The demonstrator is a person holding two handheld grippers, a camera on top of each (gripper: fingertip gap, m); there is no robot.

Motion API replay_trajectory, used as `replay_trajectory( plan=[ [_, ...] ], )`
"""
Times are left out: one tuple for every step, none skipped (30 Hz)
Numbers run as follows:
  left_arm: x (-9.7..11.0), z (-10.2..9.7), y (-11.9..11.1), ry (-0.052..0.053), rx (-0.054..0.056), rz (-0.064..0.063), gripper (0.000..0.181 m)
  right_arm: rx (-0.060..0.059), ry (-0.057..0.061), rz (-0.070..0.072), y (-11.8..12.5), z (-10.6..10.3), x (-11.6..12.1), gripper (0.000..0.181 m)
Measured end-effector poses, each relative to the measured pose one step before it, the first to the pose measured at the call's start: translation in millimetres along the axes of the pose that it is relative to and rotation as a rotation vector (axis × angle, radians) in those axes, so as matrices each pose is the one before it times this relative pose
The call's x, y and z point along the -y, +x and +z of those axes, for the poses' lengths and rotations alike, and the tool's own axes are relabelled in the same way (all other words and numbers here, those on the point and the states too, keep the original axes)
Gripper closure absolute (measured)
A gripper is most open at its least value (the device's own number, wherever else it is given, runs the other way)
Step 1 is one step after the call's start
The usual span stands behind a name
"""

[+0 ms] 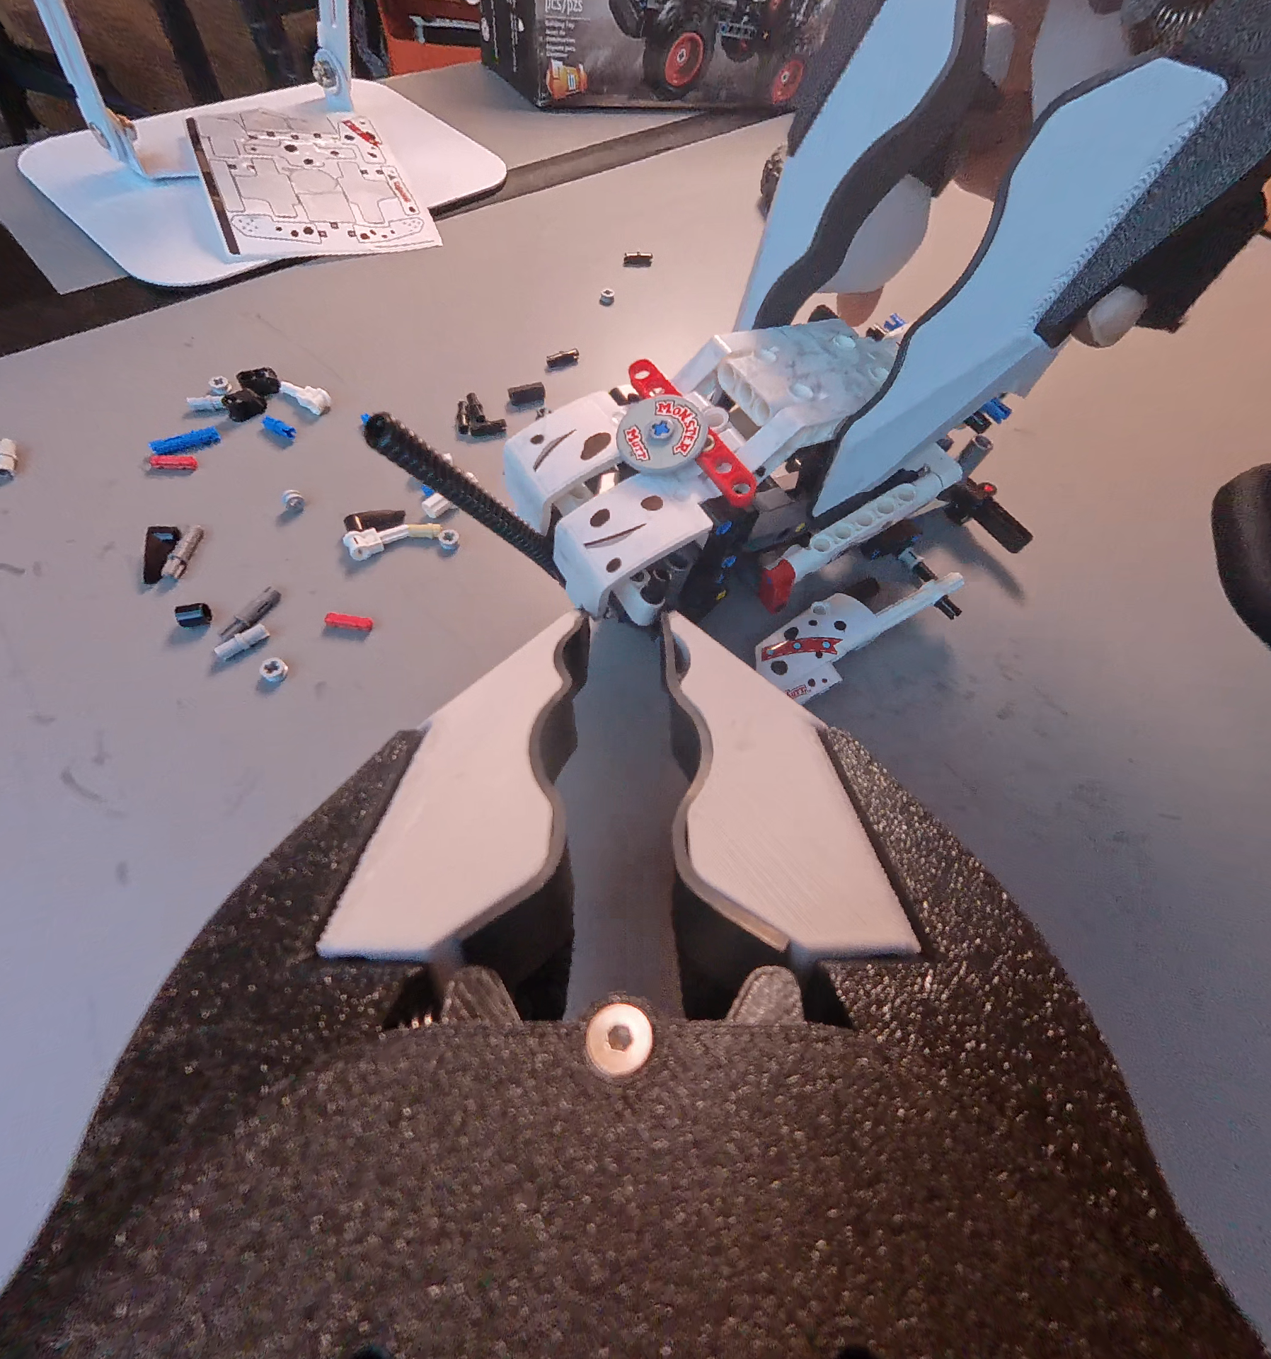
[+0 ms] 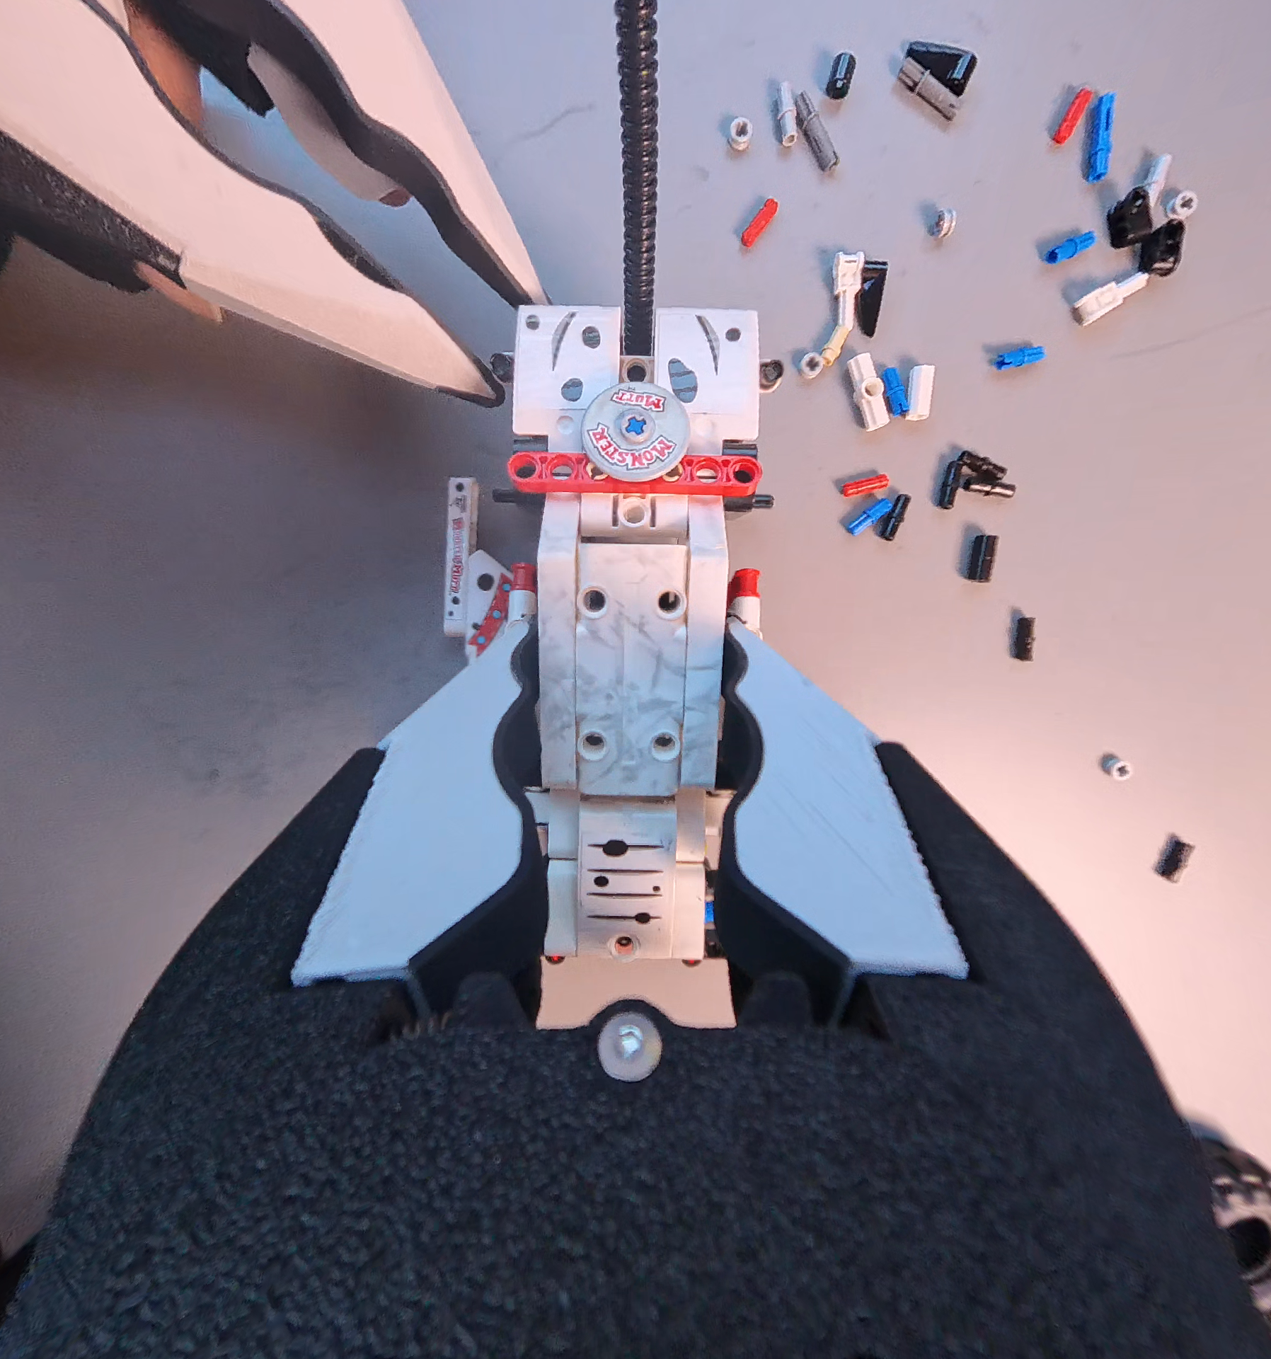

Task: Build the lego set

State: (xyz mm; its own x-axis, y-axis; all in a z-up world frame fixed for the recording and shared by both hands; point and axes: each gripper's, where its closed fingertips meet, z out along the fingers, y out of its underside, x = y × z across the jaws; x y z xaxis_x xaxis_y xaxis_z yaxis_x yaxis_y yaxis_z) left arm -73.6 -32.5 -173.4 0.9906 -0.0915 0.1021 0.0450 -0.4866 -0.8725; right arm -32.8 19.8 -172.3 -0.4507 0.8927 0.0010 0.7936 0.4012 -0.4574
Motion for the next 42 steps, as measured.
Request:
replay_trajectory(
  plan=[
    [0.31,-1.88,1.35,0.0043,0.0176,0.0055,0.164,0.0004,0.0100,0.0197,-2.51,-0.54,-0.11,0.135],
    [-0.25,-1.57,1.24,0.0022,0.0194,0.0064,0.165,-0.0005,0.0109,0.0184,-2.25,-0.31,-0.08,0.135],
    [-0.92,-1.01,1.33,-0.0005,0.0155,0.0068,0.165,-0.0048,0.0081,0.0075,-1.80,-0.11,-0.61,0.135],
    [-0.92,-0.52,1.03,-0.0043,0.0123,0.0053,0.166,-0.0076,0.0051,0.0014,-1.48,-0.17,-0.73,0.135],
    [0.14,-0.25,0.46,-0.0028,0.0124,0.0046,0.166,-0.0057,0.0057,0.0015,-1.09,-0.31,-0.29,0.135],
    [0.06,0.23,0.36,-0.0065,0.0120,0.0021,0.166,-0.0039,0.0075,0.0072,-0.21,-0.21,-0.04,0.135],
    [0.22,-0.01,0.51,-0.0051,0.0103,0.0036,0.168,-0.0018,0.0105,0.0073,0.41,-0.02,0.19,0.135],
    [0.92,-0.59,1.98,0.0006,0.0028,0.0051,0.177,-0.0030,0.0115,0.0135,1.02,-0.07,0.37,0.135],
    [2.27,-0.84,1.35,0.0096,0.0096,-0.0008,0.178,-0.0089,0.0112,0.0116,1.76,0.18,0.42,0.135],
    [1.67,-0.33,0.64,0.0062,0.0143,-0.0017,0.176,-0.0029,0.0084,0.0061,0.40,-0.10,0.27,0.135],
    [1.96,0.72,1.32,0.0100,0.0086,-0.0032,0.174,-0.0003,0.0063,-0.0024,-0.73,-0.10,0.00,0.135],
    [0.51,1.55,0.62,0.0026,0.0102,-0.0050,0.173,-0.0012,0.0041,-0.0015,-0.66,-0.26,-0.30,0.135],
    [0.63,1.28,-0.90,0.0028,0.0132,0.0010,0.174,-0.0059,0.0040,0.0004,0.46,-0.34,-0.41,0.135],
    [0.56,0.97,-1.41,0.0026,0.0114,0.0006,0.176,0.0007,0.0068,0.0046,0.21,-0.22,-0.30,0.135],
    [0.29,0.71,-1.20,0.0013,0.0093,0.0002,0.178,0.0049,0.0085,0.0065,0.01,-0.24,-0.05,0.135],
    [0.01,0.55,-1.03,-0.0006,0.0094,0.0035,0.180,0.0060,0.0075,0.0041,-0.07,-0.31,-0.15,0.135],
    [-0.03,0.30,-0.83,-0.0035,0.0127,0.0100,0.180,0.0042,0.0043,-0.0004,-0.05,-0.24,-0.17,0.135],
    [-0.14,0.14,-2.53,-0.0059,0.0281,0.0135,0.174,0.0002,0.0005,-0.0014,0.02,-0.19,-0.26,0.135],
    [0.15,-0.13,-0.93,-0.0027,0.0218,0.0157,0.172,-0.0016,-0.0001,-0.0018,0.06,-0.12,-0.19,0.135],
    [-0.02,0.49,1.65,0.0000,0.0057,0.0077,0.167,0.0010,0.0004,-0.0003,-0.34,0.02,0.04,0.135],
    [-1.73,1.79,3.49,-0.0065,-0.0060,-0.0032,0.166,0.0050,-0.0002,-0.0066,-1.19,-0.05,0.05,0.135],
    [-1.10,2.24,2.59,0.0004,-0.0047,-0.0059,0.167,-0.0010,-0.0005,-0.0040,-0.11,-0.03,-0.08,0.135],
    [-0.13,1.56,0.44,0.0057,0.0051,-0.0101,0.166,0.0033,0.0005,-0.0015,-0.40,-0.02,-0.01,0.135],
    [0.35,0.30,-1.54,0.0041,0.0108,-0.0009,0.170,0.0009,-0.0004,-0.0023,0.14,-0.18,-0.27,0.135],
    [0.27,0.07,-1.30,0.0011,0.0005,-0.0013,0.173,0.0038,0.0013,-0.0011,-0.10,-0.18,-0.20,0.135],
    [0.24,0.29,0.04,0.0009,-0.0131,-0.0201,0.173,0.0020,0.0029,-0.0005,0.20,-0.01,-0.06,0.135],
    [0.18,0.15,0.07,0.0026,-0.0181,-0.0296,0.173,0.0016,0.0026,-0.0017,0.24,-0.09,-0.01,0.135],
    [0.22,0.08,0.13,0.0035,-0.0233,-0.0404,0.173,0.0026,0.0023,-0.0006,0.07,0.02,-0.04,0.135],
    [0.32,-0.14,0.05,0.0045,-0.0283,-0.0502,0.173,0.0027,0.0017,-0.0013,0.14,-0.06,0.01,0.135],
    [0.38,-0.17,0.21,0.0055,-0.0321,-0.0573,0.173,0.0023,0.0006,-0.0020,0.15,-0.03,-0.17,0.135],
    [0.15,-0.23,0.07,0.0057,-0.0295,-0.0522,0.173,0.0021,0.0001,-0.0017,0.10,-0.06,-0.07,0.135],
    [0.06,-0.20,0.20,0.0045,-0.0250,-0.0450,0.173,0.0009,-0.0003,-0.0029,0.07,-0.02,-0.04,0.135],
    [0.02,-0.25,0.02,0.0017,-0.0171,-0.0264,0.173,0.0001,-0.0005,-0.0044,-0.02,-0.01,-0.05,0.135],
    [-0.03,-0.17,-0.10,0.0004,-0.0043,-0.0052,0.173,0.0011,-0.0005,-0.0014,0.08,-0.01,-0.03,0.135],
    [-0.11,0.11,-0.08,-0.0009,0.0067,0.0103,0.173,0.0010,-0.0010,-0.0004,0.11,0.02,-0.18,0.135],
    [-0.24,0.09,0.02,-0.0024,0.0104,0.0165,0.173,0.0006,-0.0013,-0.0009,0.06,0.01,-0.03,0.135],
    [-0.12,0.07,0.01,0.0000,0.0082,0.0127,0.173,-0.0001,-0.0013,-0.0013,0.10,-0.09,-0.18,0.135],
    [-0.14,0.06,0.11,0.0013,0.0023,0.0029,0.173,0.0003,-0.0014,0.0001,0.12,-0.02,-0.08,0.134],
    [0.00,-0.13,0.07,0.0010,-0.0030,-0.0045,0.173,0.0006,-0.0012,-0.0020,-0.03,-0.06,-0.14,0.134],
    [-0.03,0.01,0.09,0.0011,-0.0033,-0.0042,0.173,0.0008,-0.0008,-0.0031,0.02,-0.03,-0.08,0.134],
    [0.05,-0.13,0.09,0.0015,-0.0017,-0.0013,0.173,0.0026,-0.0004,-0.0018,0.07,-0.05,-0.07,0.135],
    [-0.08,0.02,0.26,0.0013,0.0016,0.0040,0.173,0.0040,-0.0001,-0.0020,0.12,-0.03,-0.03,0.135]
  ],
)
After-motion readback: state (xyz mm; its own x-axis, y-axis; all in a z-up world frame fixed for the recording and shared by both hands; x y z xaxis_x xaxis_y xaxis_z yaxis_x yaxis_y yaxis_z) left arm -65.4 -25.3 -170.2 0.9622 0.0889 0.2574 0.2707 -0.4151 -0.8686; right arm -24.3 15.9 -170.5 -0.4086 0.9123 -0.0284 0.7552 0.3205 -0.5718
